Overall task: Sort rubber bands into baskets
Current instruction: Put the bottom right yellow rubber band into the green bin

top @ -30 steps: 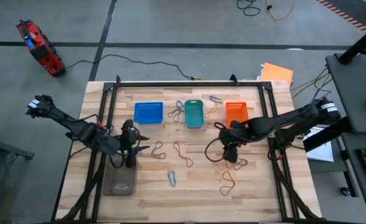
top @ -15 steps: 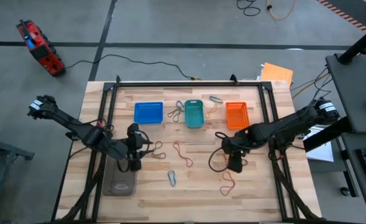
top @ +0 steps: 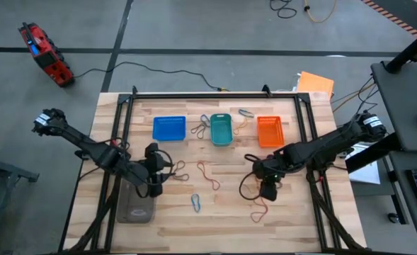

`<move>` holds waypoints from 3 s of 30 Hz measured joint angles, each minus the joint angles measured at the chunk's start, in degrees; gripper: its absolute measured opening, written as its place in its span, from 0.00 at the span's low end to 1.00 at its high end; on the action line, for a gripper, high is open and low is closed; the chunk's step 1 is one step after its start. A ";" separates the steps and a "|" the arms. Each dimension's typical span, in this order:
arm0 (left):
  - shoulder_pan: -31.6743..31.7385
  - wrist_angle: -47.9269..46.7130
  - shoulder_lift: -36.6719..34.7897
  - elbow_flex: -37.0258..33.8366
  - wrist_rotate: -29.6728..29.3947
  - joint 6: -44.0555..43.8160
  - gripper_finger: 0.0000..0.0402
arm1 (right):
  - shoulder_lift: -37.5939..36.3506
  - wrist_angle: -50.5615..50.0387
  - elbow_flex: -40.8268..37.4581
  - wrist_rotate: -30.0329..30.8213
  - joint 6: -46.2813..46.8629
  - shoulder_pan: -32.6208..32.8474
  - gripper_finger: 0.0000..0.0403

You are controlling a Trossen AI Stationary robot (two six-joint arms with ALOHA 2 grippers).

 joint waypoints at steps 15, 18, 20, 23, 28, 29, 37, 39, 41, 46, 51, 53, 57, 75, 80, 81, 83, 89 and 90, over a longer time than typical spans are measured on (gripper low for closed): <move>0.09 4.76 0.01 -0.07 -6.21 -0.32 0.33 | 3.63 13.20 0.00 18.41 -5.76 -0.13 0.44; 0.09 6.89 0.01 -0.09 -6.24 0.83 0.33 | 5.15 12.85 0.00 20.43 -3.46 -0.13 0.44; 0.09 8.33 0.01 -0.09 -6.31 1.85 0.33 | 6.34 13.11 0.00 21.25 -2.05 -0.13 0.44; 0.09 10.60 0.01 -0.09 -6.35 3.04 0.33 | 7.93 13.27 0.00 21.51 -1.93 -0.15 0.44; 0.09 12.45 0.01 -0.09 -6.35 4.65 0.33 | 10.46 13.75 0.07 21.48 2.61 -0.15 0.44; 0.09 12.67 0.01 -0.09 -6.36 4.65 0.33 | 11.02 13.74 0.07 21.45 4.24 -0.15 0.44; 0.09 12.93 0.01 -0.09 -6.33 4.67 0.33 | 14.11 13.26 0.07 13.43 12.47 0.33 0.44; 0.15 12.93 0.01 -0.09 -6.33 4.87 0.33 | 14.50 13.42 0.09 13.47 14.60 0.97 0.44; 0.15 12.91 0.01 -0.09 -6.33 5.55 0.33 | 14.81 13.38 0.09 13.83 15.93 1.68 0.44; 0.15 12.74 0.01 -0.09 -6.29 6.18 0.33 | 14.94 12.31 0.13 14.03 19.65 2.62 0.44; 0.17 12.55 0.09 -0.09 -6.29 6.59 0.33 | 15.18 8.86 0.17 15.35 23.04 2.62 0.44; 0.20 12.85 0.58 -0.09 -6.45 7.30 0.33 | 15.58 8.28 0.16 15.41 23.30 2.62 0.44; 0.24 12.78 2.01 -0.09 -7.86 8.87 0.33 | 16.44 8.47 0.89 15.41 22.88 2.62 0.44; 0.31 12.81 5.39 -0.09 -12.84 12.82 0.33 | 30.05 2.95 16.32 21.61 2.43 2.46 0.44; 0.31 12.88 5.54 -0.09 -12.84 12.79 0.33 | 32.45 2.55 17.23 21.29 2.08 1.58 0.44; 0.31 12.86 5.54 -0.09 -12.84 12.76 0.33 | 32.91 2.55 17.16 21.08 2.08 1.35 0.43; 0.31 12.88 5.54 -0.09 -12.84 12.78 0.33 | 32.99 2.53 16.77 20.96 1.93 1.21 0.40; 0.37 13.79 5.54 -0.09 -13.03 13.66 0.33 | 33.03 2.97 16.34 21.29 -0.42 1.16 0.25; 0.37 13.80 5.54 -0.09 -13.42 13.66 0.33 | 33.03 3.41 16.26 21.29 -1.50 1.16 0.22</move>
